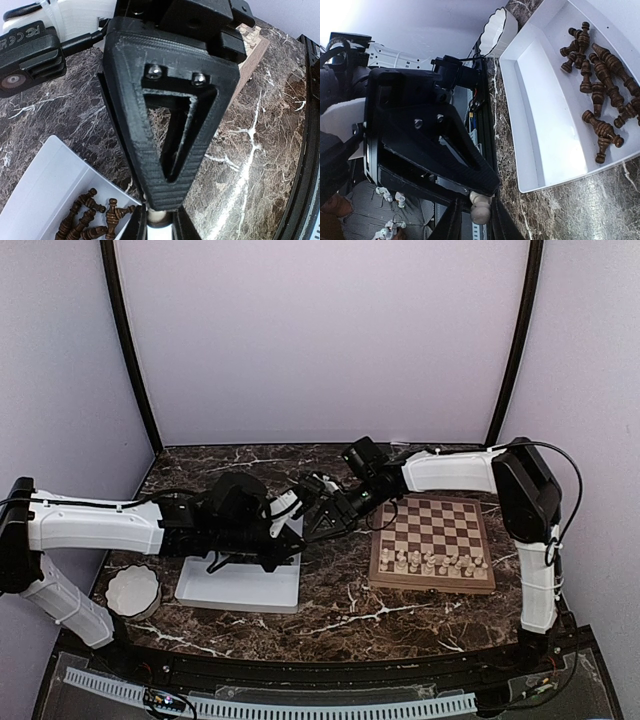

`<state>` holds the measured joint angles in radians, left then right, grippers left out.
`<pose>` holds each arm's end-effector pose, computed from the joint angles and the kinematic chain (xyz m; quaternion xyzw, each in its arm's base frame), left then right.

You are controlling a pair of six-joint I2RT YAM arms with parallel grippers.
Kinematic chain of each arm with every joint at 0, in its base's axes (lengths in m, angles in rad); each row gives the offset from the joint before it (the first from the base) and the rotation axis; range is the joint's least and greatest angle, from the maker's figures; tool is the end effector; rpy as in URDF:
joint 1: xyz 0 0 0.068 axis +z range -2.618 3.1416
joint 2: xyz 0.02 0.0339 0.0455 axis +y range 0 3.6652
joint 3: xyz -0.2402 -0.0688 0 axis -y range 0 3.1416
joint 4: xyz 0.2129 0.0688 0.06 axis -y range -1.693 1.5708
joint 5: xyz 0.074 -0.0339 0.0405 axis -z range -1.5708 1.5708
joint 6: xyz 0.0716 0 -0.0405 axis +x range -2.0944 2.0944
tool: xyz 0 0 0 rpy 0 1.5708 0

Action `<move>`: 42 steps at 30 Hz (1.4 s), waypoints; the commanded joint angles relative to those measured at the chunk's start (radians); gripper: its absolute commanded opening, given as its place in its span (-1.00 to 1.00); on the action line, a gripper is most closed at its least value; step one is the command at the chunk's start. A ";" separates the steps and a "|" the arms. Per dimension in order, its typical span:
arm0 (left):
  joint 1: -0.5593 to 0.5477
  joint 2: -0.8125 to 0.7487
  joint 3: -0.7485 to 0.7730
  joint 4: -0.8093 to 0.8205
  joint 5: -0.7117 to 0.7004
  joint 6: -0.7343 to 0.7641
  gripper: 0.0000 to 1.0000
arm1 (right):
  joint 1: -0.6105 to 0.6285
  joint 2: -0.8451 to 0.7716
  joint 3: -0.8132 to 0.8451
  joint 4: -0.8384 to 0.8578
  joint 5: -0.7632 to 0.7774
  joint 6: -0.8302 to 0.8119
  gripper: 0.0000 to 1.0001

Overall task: Set up the chess pieces on the board
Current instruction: Pass from the left arm to the right, then place the pawn at e2.

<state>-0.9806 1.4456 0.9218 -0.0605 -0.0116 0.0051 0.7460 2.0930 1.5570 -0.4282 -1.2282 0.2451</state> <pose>0.1820 -0.2702 0.2170 0.4143 0.7773 -0.2174 0.4207 0.2549 0.3274 0.1840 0.3600 -0.7130 -0.5998 0.0468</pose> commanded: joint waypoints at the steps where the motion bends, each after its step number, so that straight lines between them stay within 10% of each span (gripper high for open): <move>1: -0.007 0.014 0.031 0.010 0.009 0.021 -0.82 | 0.012 0.005 -0.005 0.039 -0.045 -0.001 -0.73; 10: -0.007 -0.013 0.015 -0.010 -0.049 0.017 -0.47 | 0.012 -0.020 0.096 -0.215 0.173 -0.282 -1.00; 22: 0.055 -0.120 -0.051 -0.009 -0.227 -0.035 0.96 | -0.113 -0.317 -0.080 -0.326 0.690 -0.566 -1.00; 31: 0.100 -0.067 0.028 0.004 -0.216 0.015 0.89 | -0.415 -0.510 -0.338 -0.393 0.849 -0.697 -1.00; 42: 0.100 0.011 0.073 -0.006 -0.069 0.007 0.79 | -0.437 -0.600 -0.526 -0.357 0.951 -0.744 -0.99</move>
<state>-0.8799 1.4715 0.9688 -0.0616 -0.1410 0.0067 0.3058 1.5047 1.0573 -0.7952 -0.3119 -0.4675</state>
